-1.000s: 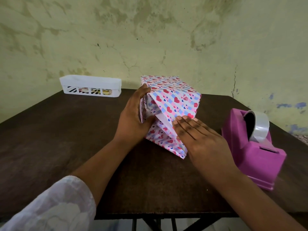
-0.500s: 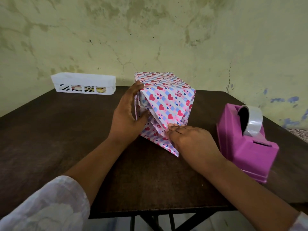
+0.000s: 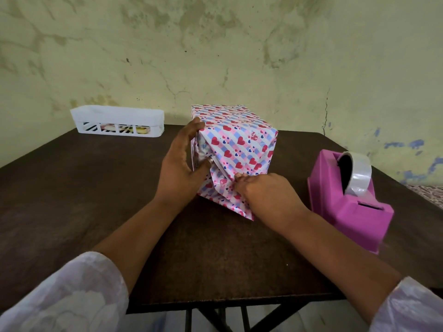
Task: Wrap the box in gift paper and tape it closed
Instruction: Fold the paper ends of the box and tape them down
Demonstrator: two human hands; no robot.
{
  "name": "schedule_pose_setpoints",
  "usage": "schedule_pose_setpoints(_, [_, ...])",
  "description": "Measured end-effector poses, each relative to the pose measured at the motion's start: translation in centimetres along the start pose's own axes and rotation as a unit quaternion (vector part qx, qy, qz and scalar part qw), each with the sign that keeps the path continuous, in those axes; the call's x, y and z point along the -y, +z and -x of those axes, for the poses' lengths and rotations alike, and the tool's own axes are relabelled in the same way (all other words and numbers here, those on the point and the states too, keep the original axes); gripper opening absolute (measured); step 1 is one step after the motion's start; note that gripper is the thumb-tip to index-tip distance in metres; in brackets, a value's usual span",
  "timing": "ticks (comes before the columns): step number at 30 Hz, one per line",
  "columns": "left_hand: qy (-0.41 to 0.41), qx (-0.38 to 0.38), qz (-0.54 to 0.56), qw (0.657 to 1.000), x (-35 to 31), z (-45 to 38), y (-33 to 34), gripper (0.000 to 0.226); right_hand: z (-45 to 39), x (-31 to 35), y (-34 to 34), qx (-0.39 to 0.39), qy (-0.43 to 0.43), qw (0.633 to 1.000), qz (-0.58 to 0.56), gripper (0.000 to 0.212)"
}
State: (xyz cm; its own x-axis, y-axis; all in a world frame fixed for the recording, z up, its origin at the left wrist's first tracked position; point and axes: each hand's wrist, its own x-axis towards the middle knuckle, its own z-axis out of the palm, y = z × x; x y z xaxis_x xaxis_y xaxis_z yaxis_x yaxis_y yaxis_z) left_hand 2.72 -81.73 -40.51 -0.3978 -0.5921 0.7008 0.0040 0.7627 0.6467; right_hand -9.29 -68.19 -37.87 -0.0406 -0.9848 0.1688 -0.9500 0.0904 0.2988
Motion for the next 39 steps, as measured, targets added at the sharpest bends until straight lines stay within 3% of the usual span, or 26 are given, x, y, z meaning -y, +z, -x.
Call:
schedule_pose_setpoints(7, [-0.004,-0.003,0.031,1.0,-0.5,0.3,0.1,0.061,0.1,0.2,0.3,-0.01,0.002,1.0,-0.007,0.041])
schedule_pose_setpoints(13, [-0.02,-0.043,-0.04,0.998,-1.0,-0.2,1.1,0.086,0.1,0.0,1.0,-0.013,-0.002,1.0,-0.023,0.044])
schedule_pose_setpoints(20, [-0.006,-0.059,-0.039,0.997,-1.1,-0.4,0.8,0.067,0.5,0.2,1.9,-0.034,0.001,0.998,-0.055,0.039])
schedule_pose_setpoints(28, [0.116,-0.008,-0.233,0.966,-2.0,-1.4,0.7,0.094,0.8,0.4,1.7,-0.072,0.003,0.995,-0.07,0.033])
schedule_pose_setpoints(39, [0.133,-0.016,-0.22,0.966,-0.2,-0.7,1.9,0.098,2.0,-0.2,0.0,-0.1,0.028,0.989,-0.109,0.033])
